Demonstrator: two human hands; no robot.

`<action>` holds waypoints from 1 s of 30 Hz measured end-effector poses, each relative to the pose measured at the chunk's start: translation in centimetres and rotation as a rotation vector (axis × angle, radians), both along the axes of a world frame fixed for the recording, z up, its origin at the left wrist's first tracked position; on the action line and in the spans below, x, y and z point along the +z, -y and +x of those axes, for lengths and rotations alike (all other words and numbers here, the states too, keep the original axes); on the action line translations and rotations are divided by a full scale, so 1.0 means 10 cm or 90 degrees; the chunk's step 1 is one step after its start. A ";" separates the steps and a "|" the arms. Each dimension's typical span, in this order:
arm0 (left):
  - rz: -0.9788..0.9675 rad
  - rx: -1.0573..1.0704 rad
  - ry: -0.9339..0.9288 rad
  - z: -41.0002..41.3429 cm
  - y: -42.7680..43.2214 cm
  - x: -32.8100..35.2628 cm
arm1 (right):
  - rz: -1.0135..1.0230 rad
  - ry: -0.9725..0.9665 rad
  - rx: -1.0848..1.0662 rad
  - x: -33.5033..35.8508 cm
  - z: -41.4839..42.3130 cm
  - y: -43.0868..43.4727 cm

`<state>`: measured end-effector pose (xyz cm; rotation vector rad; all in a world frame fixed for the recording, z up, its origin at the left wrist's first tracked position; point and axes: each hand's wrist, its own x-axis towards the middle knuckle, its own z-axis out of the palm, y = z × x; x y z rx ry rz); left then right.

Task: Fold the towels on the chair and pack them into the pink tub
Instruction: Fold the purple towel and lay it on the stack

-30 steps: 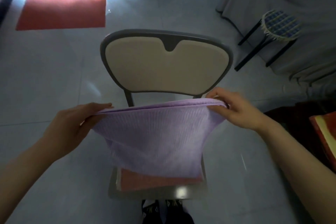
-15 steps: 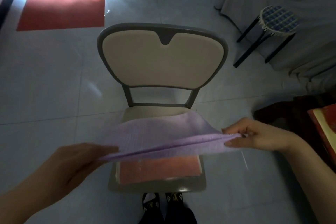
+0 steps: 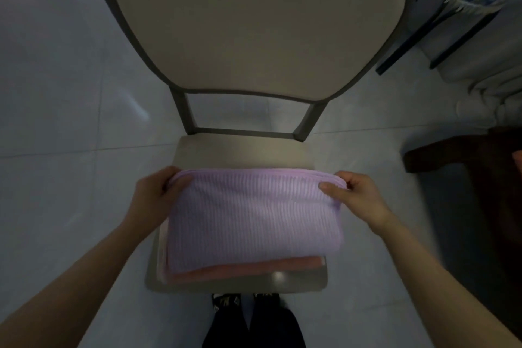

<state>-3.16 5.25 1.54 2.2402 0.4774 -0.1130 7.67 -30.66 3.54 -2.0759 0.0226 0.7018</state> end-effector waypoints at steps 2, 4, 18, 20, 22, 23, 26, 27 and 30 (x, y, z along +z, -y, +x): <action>0.015 0.018 -0.073 0.13 0.01 -0.23 | -0.046 0.020 -0.039 -0.27 0.07 -0.12; -0.004 0.079 -0.149 0.15 0.04 -0.35 | -0.110 0.027 -0.074 -0.48 0.09 -0.19; -0.195 0.198 -0.175 -0.25 0.31 -0.26 | -0.200 0.032 -0.173 -0.63 -0.28 -0.26; -0.147 0.159 -0.088 -0.27 0.40 -0.13 | -0.227 0.121 -0.126 -0.54 -0.35 -0.32; -0.117 0.150 -0.036 -0.35 0.47 0.00 | -0.291 0.177 -0.062 -0.42 -0.44 -0.35; -0.111 0.162 -0.019 -0.40 0.48 0.09 | -0.308 0.195 -0.055 -0.36 -0.48 -0.34; -0.118 0.204 0.002 -0.59 0.40 0.14 | -0.264 0.222 -0.088 -0.20 -0.62 -0.30; -0.118 0.211 -0.012 -0.64 0.36 0.12 | -0.246 0.226 -0.083 -0.20 -0.68 -0.28; -0.110 0.190 -0.098 -0.86 0.32 -0.05 | -0.232 0.204 -0.040 -0.35 -0.88 -0.27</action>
